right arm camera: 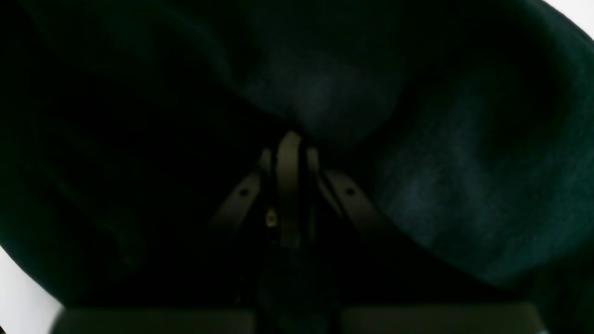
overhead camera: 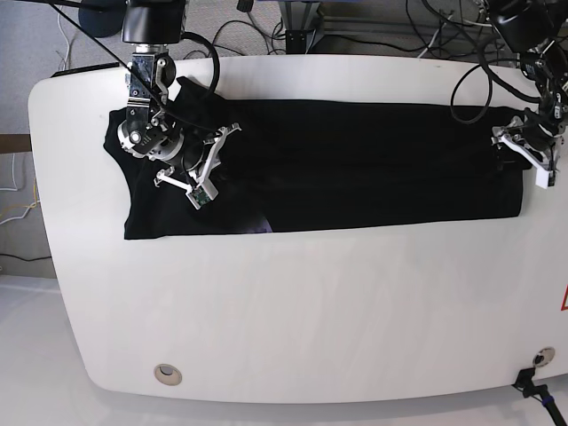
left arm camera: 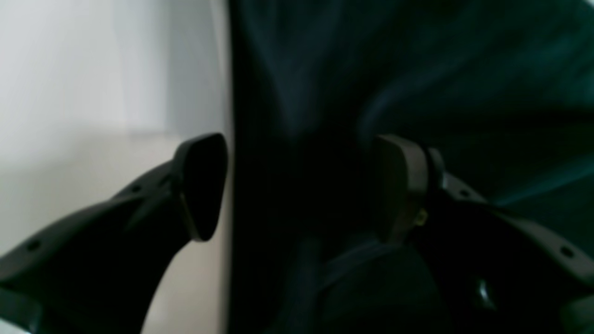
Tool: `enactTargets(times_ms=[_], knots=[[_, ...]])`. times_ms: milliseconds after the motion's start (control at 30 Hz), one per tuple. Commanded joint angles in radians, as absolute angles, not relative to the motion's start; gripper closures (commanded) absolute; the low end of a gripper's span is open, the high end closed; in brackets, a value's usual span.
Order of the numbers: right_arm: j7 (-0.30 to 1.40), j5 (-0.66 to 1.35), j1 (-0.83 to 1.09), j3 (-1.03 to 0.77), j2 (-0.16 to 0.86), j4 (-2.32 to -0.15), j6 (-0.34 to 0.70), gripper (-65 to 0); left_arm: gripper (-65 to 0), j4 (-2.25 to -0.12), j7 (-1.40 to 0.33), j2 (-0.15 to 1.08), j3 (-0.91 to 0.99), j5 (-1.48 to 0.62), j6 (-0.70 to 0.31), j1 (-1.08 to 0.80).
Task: Fold the T-shirt properly
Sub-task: 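Fold the strip end with the left gripper toward the right gripper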
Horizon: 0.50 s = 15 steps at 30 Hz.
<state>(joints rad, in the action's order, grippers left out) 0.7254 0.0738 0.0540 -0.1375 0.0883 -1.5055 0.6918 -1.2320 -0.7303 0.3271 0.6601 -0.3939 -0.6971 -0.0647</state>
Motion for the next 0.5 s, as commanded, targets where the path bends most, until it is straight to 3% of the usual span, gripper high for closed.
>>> enactTargets(times_ms=[0,67,233,367,467], knots=[[0.891,-0.038,0.084,-0.130,0.091,-1.477,0.698,0.0,-43.0,-1.237,-0.750,0.341,0.662,-0.389,-0.698,-0.059],[0.891,-0.038,0.084,-0.133,0.091,-1.477,0.698,0.0,-35.2,-1.237,-0.750,0.340,0.662,-0.386,-0.698,-0.059],[0.891,-0.033,0.084,-0.134,0.091,-1.477,0.698,0.0,0.0,-1.244,-0.750,0.340,0.662,-0.387,-0.698,-0.061],[0.891,-0.031,0.084,-0.131,0.087,-1.477,0.698,0.0,0.0,-1.293,-0.753,0.326,0.661,-0.389,-0.698,-0.068],[0.891,-0.031,0.084,-0.131,0.087,-1.474,0.698,0.0,0.0,-1.472,-0.756,0.266,0.661,-0.389,-0.698,-0.130]])
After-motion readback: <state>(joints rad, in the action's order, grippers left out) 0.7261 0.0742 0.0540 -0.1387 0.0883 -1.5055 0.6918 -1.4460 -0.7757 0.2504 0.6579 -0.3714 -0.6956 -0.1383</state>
